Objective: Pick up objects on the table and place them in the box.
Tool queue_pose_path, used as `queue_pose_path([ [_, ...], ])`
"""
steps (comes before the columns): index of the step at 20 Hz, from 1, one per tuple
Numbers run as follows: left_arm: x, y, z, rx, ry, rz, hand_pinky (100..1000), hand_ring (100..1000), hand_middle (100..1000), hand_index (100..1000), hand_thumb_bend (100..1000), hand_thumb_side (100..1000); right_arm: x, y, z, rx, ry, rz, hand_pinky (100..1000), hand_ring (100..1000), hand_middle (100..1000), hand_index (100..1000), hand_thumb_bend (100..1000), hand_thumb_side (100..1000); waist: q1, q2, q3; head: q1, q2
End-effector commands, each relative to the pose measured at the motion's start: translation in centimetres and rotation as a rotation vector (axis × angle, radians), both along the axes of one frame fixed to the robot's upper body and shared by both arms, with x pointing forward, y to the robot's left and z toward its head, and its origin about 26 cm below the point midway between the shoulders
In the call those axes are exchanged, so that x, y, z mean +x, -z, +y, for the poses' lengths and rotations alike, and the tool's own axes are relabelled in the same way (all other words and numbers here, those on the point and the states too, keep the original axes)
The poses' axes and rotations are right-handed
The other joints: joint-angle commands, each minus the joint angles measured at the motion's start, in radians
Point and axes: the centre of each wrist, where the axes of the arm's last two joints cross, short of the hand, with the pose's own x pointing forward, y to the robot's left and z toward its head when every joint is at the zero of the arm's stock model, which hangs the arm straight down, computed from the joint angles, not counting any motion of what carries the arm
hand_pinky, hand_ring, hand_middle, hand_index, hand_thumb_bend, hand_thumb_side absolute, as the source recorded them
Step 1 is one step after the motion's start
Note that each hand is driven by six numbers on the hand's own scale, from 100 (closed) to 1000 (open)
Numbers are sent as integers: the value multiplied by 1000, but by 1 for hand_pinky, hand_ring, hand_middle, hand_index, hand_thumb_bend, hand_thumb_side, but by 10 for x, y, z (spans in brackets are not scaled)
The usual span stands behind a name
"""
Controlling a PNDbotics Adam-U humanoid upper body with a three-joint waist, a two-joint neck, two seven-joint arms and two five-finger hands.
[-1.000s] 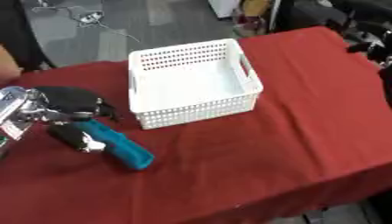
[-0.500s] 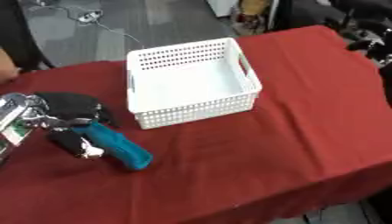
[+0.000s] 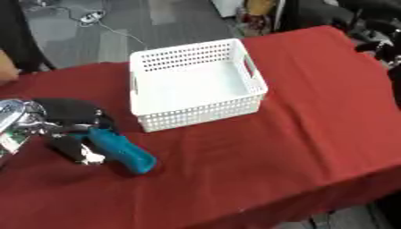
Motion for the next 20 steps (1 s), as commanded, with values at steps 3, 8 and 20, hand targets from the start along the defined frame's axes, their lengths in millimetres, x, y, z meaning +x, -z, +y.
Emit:
queue_pose_path([
  [3, -2, -9, 7, 101, 76, 60, 842, 794, 737, 884, 640, 936, 0, -11, 0, -14, -8, -30, 679, 862, 914, 1000, 100, 1000, 0, -8, 0, -19, -1],
  [8, -4, -1, 9, 90, 62, 78, 837, 800, 749, 898, 629, 939, 0, -11, 0, -10, -10, -31, 679, 862, 914, 1000, 100, 1000, -1, -8, 0, -21, -1],
  [20, 0, 5, -1, 74, 88, 50, 821, 736, 673, 805, 662, 914, 1, -11, 1, -5, -15, -31, 678, 862, 913, 1000, 100, 1000, -4, -6, 4, -20, -1],
])
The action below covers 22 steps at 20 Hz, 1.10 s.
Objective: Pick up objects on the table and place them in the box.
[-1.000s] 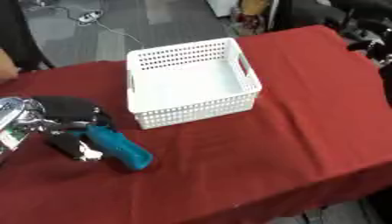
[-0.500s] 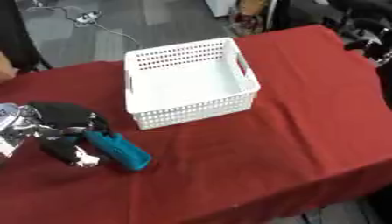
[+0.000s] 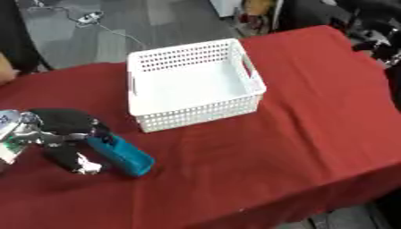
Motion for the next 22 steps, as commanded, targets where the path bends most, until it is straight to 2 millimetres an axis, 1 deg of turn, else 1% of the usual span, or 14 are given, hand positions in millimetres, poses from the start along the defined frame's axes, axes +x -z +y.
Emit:
queue_pose_path([
  [1, 4, -11, 0, 85, 91, 13, 816, 716, 650, 784, 683, 925, 1, -11, 1, -11, -12, -32, 678, 861, 913, 1000, 100, 1000, -3, -6, 1, -11, -1],
  [6, 7, -6, -1, 81, 98, 0, 795, 665, 608, 740, 690, 910, 1, -12, 2, -9, -15, -34, 678, 861, 913, 1000, 100, 1000, -5, -4, 0, -10, -1],
  [7, 8, -5, -1, 81, 97, 0, 774, 628, 587, 713, 629, 828, 1, -12, 2, -9, -15, -34, 678, 861, 913, 1000, 100, 1000, -6, -3, -1, -10, -1],
  [8, 9, -4, -1, 83, 91, 4, 775, 629, 587, 714, 639, 842, 1, -12, 2, -8, -16, -35, 678, 861, 913, 1000, 100, 1000, -6, -3, -1, -9, -1],
  [9, 9, -2, 0, 87, 86, 9, 767, 618, 582, 705, 537, 690, 1, -12, 2, -7, -16, -36, 678, 861, 913, 1000, 100, 1000, -7, -3, -1, -8, -1],
  [10, 10, -1, 1, 95, 77, 14, 770, 620, 583, 707, 568, 743, 1, -12, 2, -6, -17, -36, 678, 861, 913, 1000, 100, 1000, -7, -3, -1, -8, -1],
  [11, 11, -1, 1, 101, 73, 15, 730, 573, 550, 673, 403, 314, 1, -12, 2, -6, -17, -36, 678, 861, 913, 1000, 100, 1000, -7, -2, -1, -8, -1],
  [12, 12, -1, 1, 106, 64, 10, 737, 581, 556, 678, 416, 351, 1, -12, 3, -5, -17, -37, 678, 861, 913, 1000, 100, 1000, -8, -2, -2, -9, -1],
  [13, 13, -1, 0, 105, 60, 2, 686, 495, 489, 603, 390, 228, 2, -12, 3, -4, -17, -38, 678, 861, 913, 1000, 100, 1000, -8, -2, -2, -9, -1],
  [14, 14, -1, -1, 96, 60, -12, 657, 452, 461, 568, 360, 209, 2, -13, 3, -3, -17, -39, 678, 861, 914, 1000, 100, 1000, -9, -1, -2, -10, -1],
  [17, 18, -1, -5, 51, 65, -67, 385, 203, 288, 375, 201, 146, 2, -13, 3, -1, -18, -41, 678, 861, 914, 1000, 100, 1000, -10, 0, -3, -9, -1],
  [19, 22, 3, -7, -16, 69, -112, 224, 100, 183, 256, 100, 119, 2, -14, 4, 2, -19, -43, 678, 861, 913, 1000, 100, 1000, -12, 3, -5, -8, -1],
  [20, 24, 6, -8, -59, 68, -137, 173, 100, 148, 216, 100, 124, 2, -14, 4, 3, -18, -44, 678, 861, 913, 1000, 100, 1000, -13, 4, -5, -7, -1],
  [22, 27, 12, -7, -131, 70, -180, 147, 100, 116, 190, 100, 100, 2, -14, 4, 4, -18, -46, 678, 861, 913, 1000, 100, 1000, -14, 6, -6, -5, -1],
])
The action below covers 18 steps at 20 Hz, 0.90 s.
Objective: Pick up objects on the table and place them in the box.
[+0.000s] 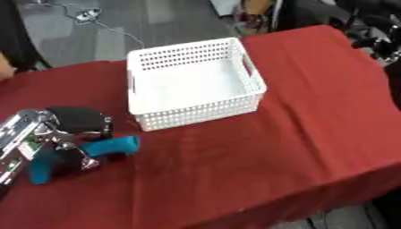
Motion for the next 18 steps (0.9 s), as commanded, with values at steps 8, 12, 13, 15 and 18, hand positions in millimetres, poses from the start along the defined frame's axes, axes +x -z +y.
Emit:
queue_pose_path([
  [8, 5, -10, 23, -288, -20, -297, 100, 100, 100, 104, 100, 271, 0, -11, 0, -6, -1, -34, 678, 861, 913, 1000, 100, 1000, -1, -6, -2, -9, -1],
  [12, -1, -20, 45, -241, -80, -248, 100, 100, 100, 100, 100, 363, -1, -10, -1, -10, 6, -29, 678, 861, 913, 1000, 100, 1000, 3, -12, 1, -12, -1],
  [13, -3, -25, 49, -233, -98, -227, 100, 100, 100, 100, 100, 372, -1, -10, -2, -11, 8, -28, 678, 861, 913, 1000, 100, 1000, 4, -13, 2, -13, -1],
  [15, -8, -34, 59, -214, -150, -180, 100, 100, 100, 100, 100, 411, -1, -9, -3, -12, 11, -25, 678, 861, 913, 1000, 100, 1000, 6, -17, 3, -16, -1],
  [18, -16, -47, 71, -212, -226, -121, 100, 100, 100, 100, 100, 409, -2, -8, -4, -13, 15, -21, 677, 861, 913, 1000, 100, 1000, 7, -21, 5, -20, -1],
])
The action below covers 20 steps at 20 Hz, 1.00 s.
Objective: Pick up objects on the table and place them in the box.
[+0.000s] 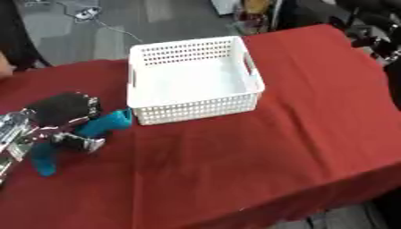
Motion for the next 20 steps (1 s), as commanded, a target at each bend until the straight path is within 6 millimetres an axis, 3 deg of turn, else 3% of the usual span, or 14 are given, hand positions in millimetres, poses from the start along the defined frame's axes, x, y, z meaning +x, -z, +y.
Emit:
queue_pose_path([
  [1, -7, -32, 18, 4, -70, 23, 100, 100, 100, 100, 100, 409, -2, -8, -4, -20, 12, -23, 678, 861, 913, 1000, 100, 1000, 1, -13, 3, -19, -1],
  [7, -22, -54, 22, -15, -111, 111, 100, 100, 100, 101, 100, 401, -2, -6, -6, -23, 21, -14, 676, 860, 913, 1000, 100, 1000, 3, -17, 5, -18, -1],
  [11, -25, -81, 19, 15, -109, 86, 100, 100, 100, 101, 100, 401, -3, -4, -7, -27, 22, -8, 676, 860, 913, 1000, 100, 1000, 4, -21, 9, -19, -1],
  [16, -19, -116, 7, 39, -109, -54, 100, 100, 100, 101, 100, 260, -3, -2, -7, -29, 22, -1, 675, 859, 913, 1000, 100, 1000, 3, -26, 11, -20, -1],
  [20, -13, -136, -4, 47, -94, -145, 100, 100, 100, 101, 100, 204, -3, -1, -7, -26, 23, 3, 674, 859, 912, 1000, 100, 1000, 4, -28, 11, -22, -1],
])
